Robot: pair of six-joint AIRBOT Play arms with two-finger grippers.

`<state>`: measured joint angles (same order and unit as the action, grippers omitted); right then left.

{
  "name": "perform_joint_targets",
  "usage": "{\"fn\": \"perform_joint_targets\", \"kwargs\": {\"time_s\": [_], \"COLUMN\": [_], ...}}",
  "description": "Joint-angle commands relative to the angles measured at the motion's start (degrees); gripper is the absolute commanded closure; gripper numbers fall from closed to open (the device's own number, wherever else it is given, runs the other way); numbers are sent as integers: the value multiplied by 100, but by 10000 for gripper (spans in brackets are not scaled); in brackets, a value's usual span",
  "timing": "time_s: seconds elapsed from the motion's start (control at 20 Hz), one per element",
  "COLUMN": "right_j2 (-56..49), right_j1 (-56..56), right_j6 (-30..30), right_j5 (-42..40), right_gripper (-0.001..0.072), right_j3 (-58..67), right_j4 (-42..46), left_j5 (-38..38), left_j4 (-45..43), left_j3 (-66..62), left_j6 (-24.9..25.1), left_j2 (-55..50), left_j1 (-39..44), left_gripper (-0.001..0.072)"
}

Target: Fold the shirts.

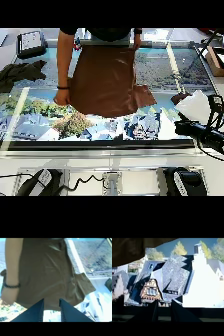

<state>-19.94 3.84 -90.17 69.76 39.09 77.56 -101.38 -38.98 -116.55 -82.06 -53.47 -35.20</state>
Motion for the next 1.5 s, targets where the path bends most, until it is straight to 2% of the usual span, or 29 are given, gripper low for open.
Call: {"fn": "perform_joint_targets", "kwargs": {"time_s": [0.0, 0.25, 0.35, 0.5, 0.6, 0.65, 0.7, 0.75, 0.85, 1.15, 1.45], "right_j2": [2, 2, 2, 2, 2, 2, 2, 2, 2, -223, -590], "right_j1": [0, 0, 0, 0, 0, 0, 0, 0, 0, 0, 0], "right_j6": [13, 15, 17, 83, 177, 188, 195, 199, 306, 306, 328], "right_j5": [31, 52, 52, 48, 42, 39, 42, 39, 22, -212, -243], "right_gripper": [510, 509, 505, 501, 499, 487, 361, 268, 266, 267, 267], "right_j3": [4, 4, 4, 4, 4, 4, 4, 4, 4, 4, 4], "right_j4": [-170, -173, -173, -170, -168, -170, -170, -166, -166, -164, -339], "left_j5": [24, -66, -118, -168, -162, -160, -153, -107, 140, 927, 935], "left_j4": [-136, -140, -138, -474, -1198, -1700, -2173, -2564, -3147, -3333, -3185], "left_j3": [2, 289, 546, 1222, 1882, 2269, 2671, 3040, 3729, 4715, 4804], "left_j6": [-57, -160, -160, -157, -157, -170, -212, -219, -221, -306, -326], "left_j2": [197, 197, 197, 197, 197, 197, 195, 195, 192, 190, 31], "left_j1": [-7, -7, -2, 474, 1134, 1484, 1801, 2046, 2323, 2352, 2352], "left_gripper": [484, 472, 396, 393, 236, 203, 202, 195, 100, 99, 101]}}
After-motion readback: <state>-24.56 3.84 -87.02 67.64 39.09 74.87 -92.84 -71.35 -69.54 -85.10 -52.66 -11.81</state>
